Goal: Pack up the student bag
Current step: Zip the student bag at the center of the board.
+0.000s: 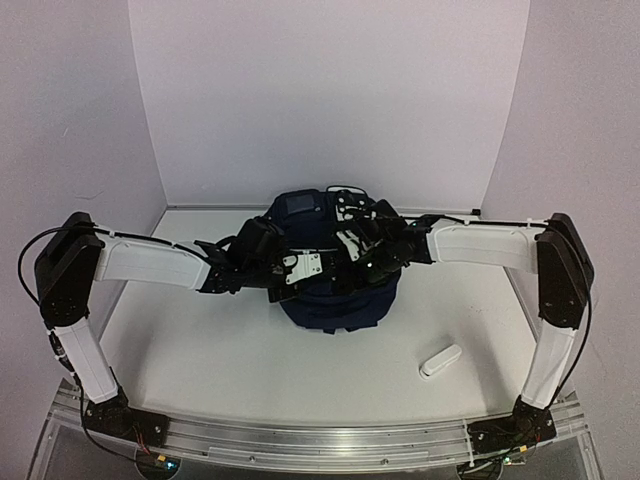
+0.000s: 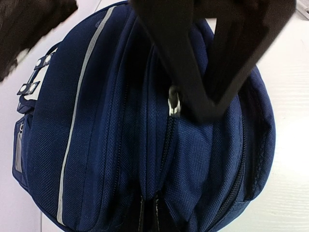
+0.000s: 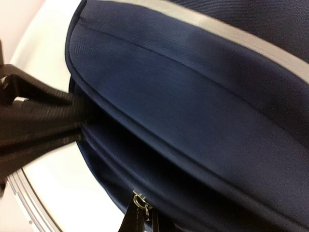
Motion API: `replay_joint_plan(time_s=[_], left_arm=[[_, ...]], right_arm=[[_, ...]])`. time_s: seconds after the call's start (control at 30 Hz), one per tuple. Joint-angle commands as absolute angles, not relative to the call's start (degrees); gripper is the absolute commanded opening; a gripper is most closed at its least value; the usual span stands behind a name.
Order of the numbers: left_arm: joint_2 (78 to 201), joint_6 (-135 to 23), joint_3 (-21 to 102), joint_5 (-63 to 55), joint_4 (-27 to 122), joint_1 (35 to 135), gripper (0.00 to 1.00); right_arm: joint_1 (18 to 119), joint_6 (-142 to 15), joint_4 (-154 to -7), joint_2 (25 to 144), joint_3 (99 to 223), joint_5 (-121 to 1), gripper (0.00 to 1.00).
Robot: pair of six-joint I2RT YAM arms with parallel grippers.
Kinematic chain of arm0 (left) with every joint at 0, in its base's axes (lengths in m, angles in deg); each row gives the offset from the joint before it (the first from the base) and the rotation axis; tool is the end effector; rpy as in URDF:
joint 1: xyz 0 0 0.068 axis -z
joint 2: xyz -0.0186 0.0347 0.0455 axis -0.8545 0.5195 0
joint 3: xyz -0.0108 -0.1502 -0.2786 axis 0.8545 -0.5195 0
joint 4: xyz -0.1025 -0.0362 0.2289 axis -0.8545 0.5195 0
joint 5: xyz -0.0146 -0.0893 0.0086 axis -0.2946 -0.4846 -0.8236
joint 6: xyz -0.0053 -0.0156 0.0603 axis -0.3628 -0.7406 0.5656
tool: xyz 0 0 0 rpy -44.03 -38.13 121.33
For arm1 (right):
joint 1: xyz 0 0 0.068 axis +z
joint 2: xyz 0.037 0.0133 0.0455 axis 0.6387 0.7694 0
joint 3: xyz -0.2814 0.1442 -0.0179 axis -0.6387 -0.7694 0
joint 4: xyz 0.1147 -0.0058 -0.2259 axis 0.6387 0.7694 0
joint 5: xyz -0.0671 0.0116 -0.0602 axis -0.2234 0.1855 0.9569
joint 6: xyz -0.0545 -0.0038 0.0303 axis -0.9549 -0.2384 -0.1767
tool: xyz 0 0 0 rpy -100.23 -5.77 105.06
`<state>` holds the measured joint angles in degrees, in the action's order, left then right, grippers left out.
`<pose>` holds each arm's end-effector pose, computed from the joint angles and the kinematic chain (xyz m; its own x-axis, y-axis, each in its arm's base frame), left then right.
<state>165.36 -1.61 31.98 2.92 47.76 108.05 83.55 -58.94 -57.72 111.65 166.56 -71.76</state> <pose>0.2610 -0.3058 0.2499 0.2458 0.7575 -0.6048 0.8237 0.1656 0.5422 0.2996 0.3096 0.2606 -0.7076 -0.4152 -0.5717 -0.6763 0.6324 0.3778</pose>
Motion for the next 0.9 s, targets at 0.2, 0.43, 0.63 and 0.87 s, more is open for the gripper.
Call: replay_joint_plan(time_s=[0.2,0.43,0.63,0.87], left_arm=[[160.1,-3.9,28.5,8.7,46.5,103.0,0.0],[158.0,-3.9,26.4,9.3,46.5,100.9,0.0],[154.6,-3.6,23.3,9.9,46.3,98.2,0.0],[150.1,-3.6,21.0,8.1,46.3,97.6,0.03]], right_arm=[[78.7,-62.1,-51.8,104.0,161.3,-70.4,0.0],[76.0,-64.9,-50.1,101.8,158.9,-69.5,0.0],[74.6,-66.0,-49.3,100.9,159.1,-72.6,0.0],[75.7,-64.5,-49.4,105.3,164.8,-82.4,0.0]])
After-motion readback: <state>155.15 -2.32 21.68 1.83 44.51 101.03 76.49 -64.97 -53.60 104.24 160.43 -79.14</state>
